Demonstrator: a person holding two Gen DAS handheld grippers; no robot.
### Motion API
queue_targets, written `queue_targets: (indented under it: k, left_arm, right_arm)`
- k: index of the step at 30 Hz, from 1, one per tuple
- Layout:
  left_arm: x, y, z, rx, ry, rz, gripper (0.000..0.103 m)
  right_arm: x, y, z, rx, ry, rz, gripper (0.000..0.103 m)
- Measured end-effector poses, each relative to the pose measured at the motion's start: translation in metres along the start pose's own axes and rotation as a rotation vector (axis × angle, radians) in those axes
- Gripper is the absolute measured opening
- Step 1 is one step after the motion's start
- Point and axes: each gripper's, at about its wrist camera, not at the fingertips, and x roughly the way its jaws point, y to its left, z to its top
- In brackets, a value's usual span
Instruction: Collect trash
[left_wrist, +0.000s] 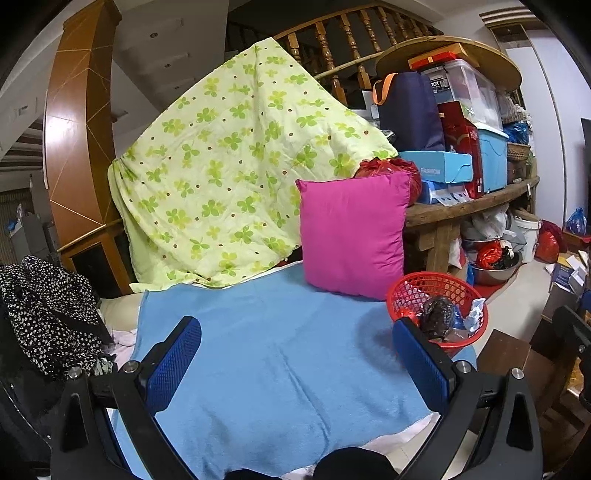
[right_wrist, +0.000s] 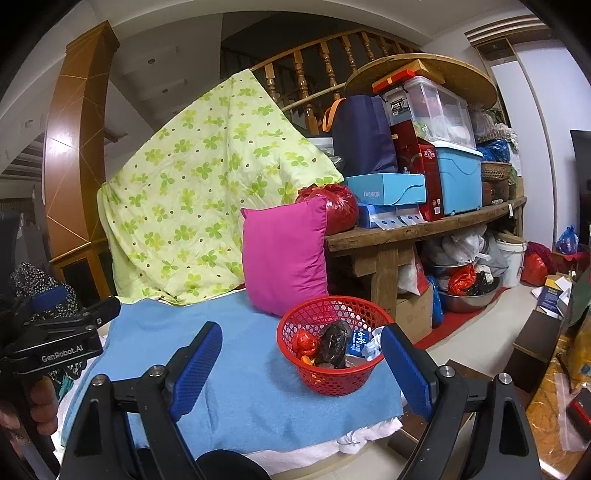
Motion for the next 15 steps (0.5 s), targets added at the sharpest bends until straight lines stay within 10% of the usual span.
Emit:
queue_targets:
  k: [15]
  left_arm:
    - [-0.0057, 0.0022, -0.0005, 0.006, -0.041, 0.014, 0.103]
  right_arm:
    - [-0.001, -0.0038, 0.0068, -0.027, -0.02, -0.025, 0.09]
